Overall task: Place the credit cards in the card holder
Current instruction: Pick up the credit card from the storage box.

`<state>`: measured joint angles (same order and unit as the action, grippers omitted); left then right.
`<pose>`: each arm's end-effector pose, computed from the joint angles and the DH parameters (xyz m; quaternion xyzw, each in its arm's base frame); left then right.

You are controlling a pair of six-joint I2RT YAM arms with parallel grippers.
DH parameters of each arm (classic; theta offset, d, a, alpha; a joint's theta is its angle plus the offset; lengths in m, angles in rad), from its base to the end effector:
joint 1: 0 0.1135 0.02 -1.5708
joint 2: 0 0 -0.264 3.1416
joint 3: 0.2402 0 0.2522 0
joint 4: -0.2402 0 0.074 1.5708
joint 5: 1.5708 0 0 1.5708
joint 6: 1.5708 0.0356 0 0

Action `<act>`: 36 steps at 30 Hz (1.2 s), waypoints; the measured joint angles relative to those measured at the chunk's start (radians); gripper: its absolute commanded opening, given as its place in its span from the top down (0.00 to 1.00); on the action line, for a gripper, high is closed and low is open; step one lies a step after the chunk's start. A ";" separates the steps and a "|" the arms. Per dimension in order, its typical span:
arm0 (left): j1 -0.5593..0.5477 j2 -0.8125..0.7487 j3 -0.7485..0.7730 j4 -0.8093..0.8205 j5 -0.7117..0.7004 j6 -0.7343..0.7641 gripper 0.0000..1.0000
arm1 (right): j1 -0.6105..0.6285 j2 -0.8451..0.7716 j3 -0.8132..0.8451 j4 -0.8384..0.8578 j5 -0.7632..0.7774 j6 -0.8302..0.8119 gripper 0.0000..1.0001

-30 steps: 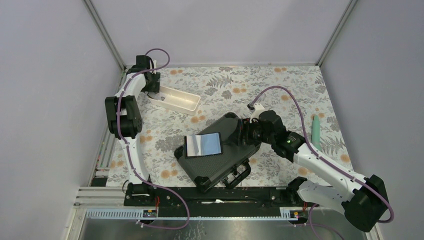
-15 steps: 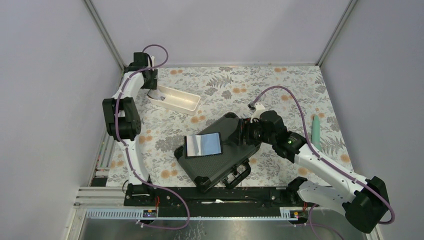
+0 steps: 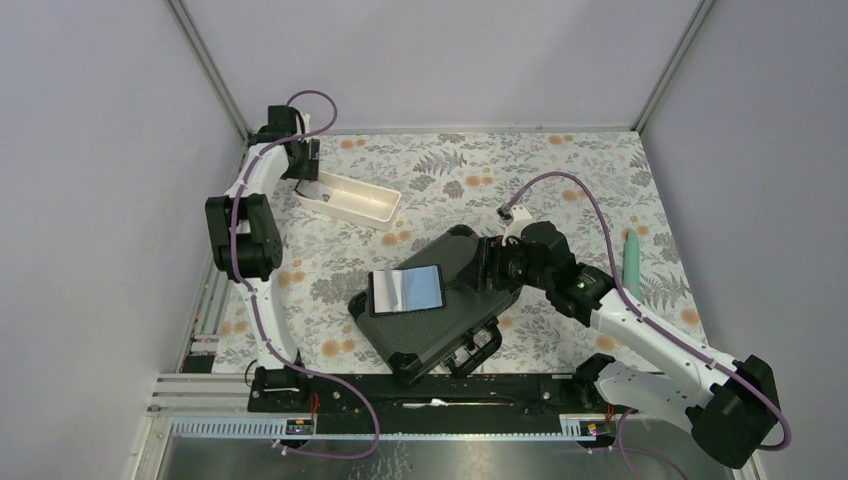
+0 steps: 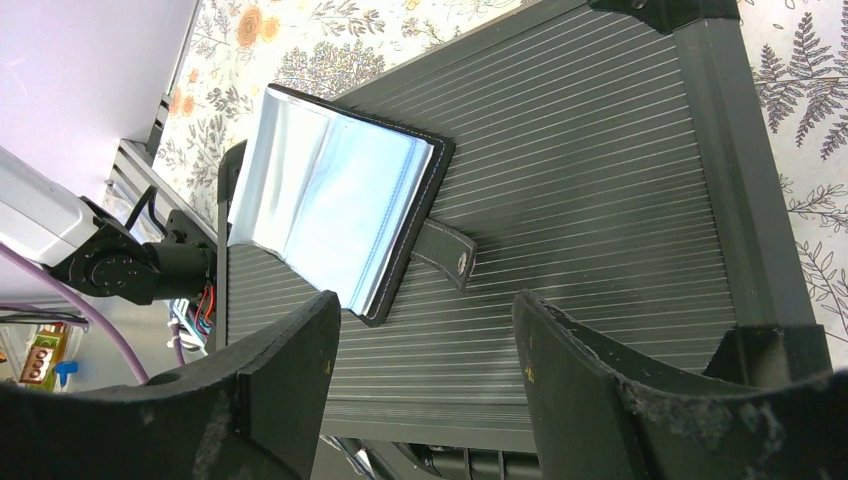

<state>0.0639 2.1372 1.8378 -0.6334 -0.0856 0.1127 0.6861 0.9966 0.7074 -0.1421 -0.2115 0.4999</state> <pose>0.4774 0.0336 0.2334 0.0097 0.9487 0.0681 0.3085 0.1712 0.1498 0.2773 -0.1345 0.8284 0.3735 0.3952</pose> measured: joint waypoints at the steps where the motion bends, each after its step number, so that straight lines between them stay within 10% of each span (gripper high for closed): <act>1: 0.000 0.003 0.000 -0.002 0.000 0.000 0.34 | 0.000 0.000 0.000 0.000 0.000 0.001 0.30; 36: -0.006 0.059 0.002 -0.006 -0.097 0.000 0.51 | 0.000 -0.006 0.000 -0.003 0.000 0.003 0.30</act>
<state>0.0578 2.1963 1.8393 -0.6392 -0.1825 0.1123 0.6861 0.9905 0.7071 -0.1448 -0.2111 0.5026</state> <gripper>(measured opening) 0.524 0.700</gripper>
